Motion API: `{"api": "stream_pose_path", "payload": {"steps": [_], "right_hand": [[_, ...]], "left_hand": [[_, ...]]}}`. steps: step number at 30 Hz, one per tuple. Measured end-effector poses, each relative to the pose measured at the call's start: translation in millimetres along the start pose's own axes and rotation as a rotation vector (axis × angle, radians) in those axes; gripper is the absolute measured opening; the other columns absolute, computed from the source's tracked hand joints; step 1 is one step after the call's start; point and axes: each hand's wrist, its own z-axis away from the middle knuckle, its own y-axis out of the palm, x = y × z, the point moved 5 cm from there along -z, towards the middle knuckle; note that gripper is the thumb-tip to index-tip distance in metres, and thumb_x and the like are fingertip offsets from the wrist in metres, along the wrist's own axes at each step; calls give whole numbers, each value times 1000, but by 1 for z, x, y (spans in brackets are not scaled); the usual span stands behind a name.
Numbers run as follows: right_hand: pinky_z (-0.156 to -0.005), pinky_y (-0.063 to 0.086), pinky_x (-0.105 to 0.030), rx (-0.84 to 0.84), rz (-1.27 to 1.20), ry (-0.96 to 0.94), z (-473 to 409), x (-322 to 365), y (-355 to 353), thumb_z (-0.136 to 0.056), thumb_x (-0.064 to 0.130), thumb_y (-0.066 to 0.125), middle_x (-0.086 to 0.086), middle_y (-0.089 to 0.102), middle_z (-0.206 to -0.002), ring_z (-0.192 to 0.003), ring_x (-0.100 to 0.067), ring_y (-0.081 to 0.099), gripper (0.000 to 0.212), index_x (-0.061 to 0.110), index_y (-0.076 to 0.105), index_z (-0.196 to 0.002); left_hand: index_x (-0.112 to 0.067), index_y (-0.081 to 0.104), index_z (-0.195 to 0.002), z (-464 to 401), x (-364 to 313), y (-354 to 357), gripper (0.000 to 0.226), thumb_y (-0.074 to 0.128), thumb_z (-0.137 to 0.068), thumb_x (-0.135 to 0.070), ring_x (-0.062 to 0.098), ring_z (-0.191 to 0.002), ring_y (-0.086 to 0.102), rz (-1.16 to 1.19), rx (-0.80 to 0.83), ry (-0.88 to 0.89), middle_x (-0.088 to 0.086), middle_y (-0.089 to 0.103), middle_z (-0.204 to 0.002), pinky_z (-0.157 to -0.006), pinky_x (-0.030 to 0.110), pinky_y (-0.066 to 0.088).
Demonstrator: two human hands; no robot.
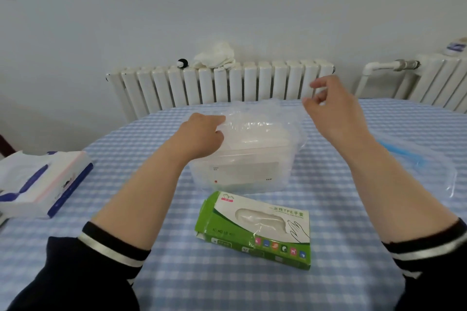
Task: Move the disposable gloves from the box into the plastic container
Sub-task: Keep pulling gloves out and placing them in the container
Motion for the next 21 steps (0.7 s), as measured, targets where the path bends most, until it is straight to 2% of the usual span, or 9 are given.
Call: {"api": "stream_pose_path", "payload": {"steps": [1,3,6,9,11,14,17,19,21], "right_hand": [[-71,42,-32,2,-2,-68,0,11,3,-93,28,58,13,55,-84,-78,-11,53,22,26,53,-114],[-80,47,-31,139,-25,-209,2,34,22,-91,30,62,16,57,-89,-79,-2,52,17,30,58,-107],[-90,42,-27,501,208,-363,9,50,68,-88,37,68,9,55,-124,-100,-5,54,39,30,56,-124],[-97,35,-30,765,505,-351,10,44,99,-89,39,66,2,40,-145,-127,-20,46,58,30,42,-141],[-99,34,-29,908,617,-296,7,40,110,-94,34,60,2,40,-148,-130,-20,43,55,30,39,-144],[-103,35,-31,1100,724,-260,11,36,120,-100,27,50,3,46,-143,-124,-19,47,40,25,48,-140],[-99,40,-32,1140,699,-223,13,33,122,-101,31,46,0,55,-135,-111,-19,53,35,18,55,-132],[-98,39,-32,1067,666,-212,9,35,118,-99,45,45,0,55,-132,-117,-22,53,46,15,56,-132],[-97,38,-32,947,615,-214,1,36,111,-94,52,52,-2,54,-135,-122,-24,52,56,13,54,-135]], "left_hand": [[-25,42,-144,-2,0,2,46,35,-100,-17,29,-123,48,-40,8,5,14,42,-147,-104,39,40],[-23,46,-141,-4,-1,2,47,30,-98,-12,29,-120,47,-118,9,21,15,47,-141,-102,40,40],[-28,43,-144,-5,-1,1,48,32,-99,-14,27,-135,34,-251,74,20,9,46,-145,-111,42,25],[-33,36,-148,-9,5,2,47,41,-101,-28,23,-142,24,-396,184,17,2,42,-149,-116,50,11],[-33,41,-145,-12,8,2,46,47,-100,-38,23,-141,25,-474,241,21,-2,40,-150,-115,51,14],[-30,42,-145,-21,14,5,50,51,-97,-42,29,-145,17,-551,297,-1,-1,28,-156,-117,53,13],[-24,36,-149,-25,14,8,51,46,-100,-32,30,-146,11,-618,314,-12,4,21,-159,-118,56,4],[-22,42,-145,-24,11,8,45,46,-100,-29,31,-143,16,-681,311,-8,4,24,-155,-118,54,9],[-18,46,-142,-21,8,6,43,48,-100,-30,33,-138,19,-719,301,-20,6,27,-151,-116,51,14]]}}
